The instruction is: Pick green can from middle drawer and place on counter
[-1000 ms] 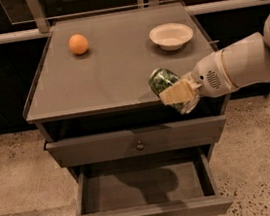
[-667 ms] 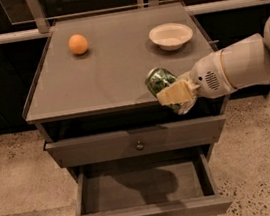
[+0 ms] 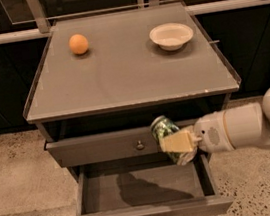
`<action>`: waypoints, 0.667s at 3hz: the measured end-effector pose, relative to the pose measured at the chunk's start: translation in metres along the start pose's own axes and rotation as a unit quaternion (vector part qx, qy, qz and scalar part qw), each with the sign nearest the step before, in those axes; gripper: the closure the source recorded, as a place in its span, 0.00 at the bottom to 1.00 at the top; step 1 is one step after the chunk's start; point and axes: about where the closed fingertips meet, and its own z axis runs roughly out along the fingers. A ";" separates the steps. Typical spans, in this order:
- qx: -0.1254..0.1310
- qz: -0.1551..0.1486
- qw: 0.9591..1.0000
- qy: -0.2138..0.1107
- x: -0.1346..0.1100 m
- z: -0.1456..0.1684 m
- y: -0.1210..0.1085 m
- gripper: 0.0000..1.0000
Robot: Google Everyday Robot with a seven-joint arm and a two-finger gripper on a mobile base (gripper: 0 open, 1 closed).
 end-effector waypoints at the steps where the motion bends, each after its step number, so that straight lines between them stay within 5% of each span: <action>1: -0.010 0.042 0.999 0.015 0.049 0.030 -0.014 1.00; 2: -0.013 0.058 0.998 0.031 0.080 0.065 -0.035 1.00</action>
Offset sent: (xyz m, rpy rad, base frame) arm -0.0099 0.0306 -0.1723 0.0243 0.1855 -0.0026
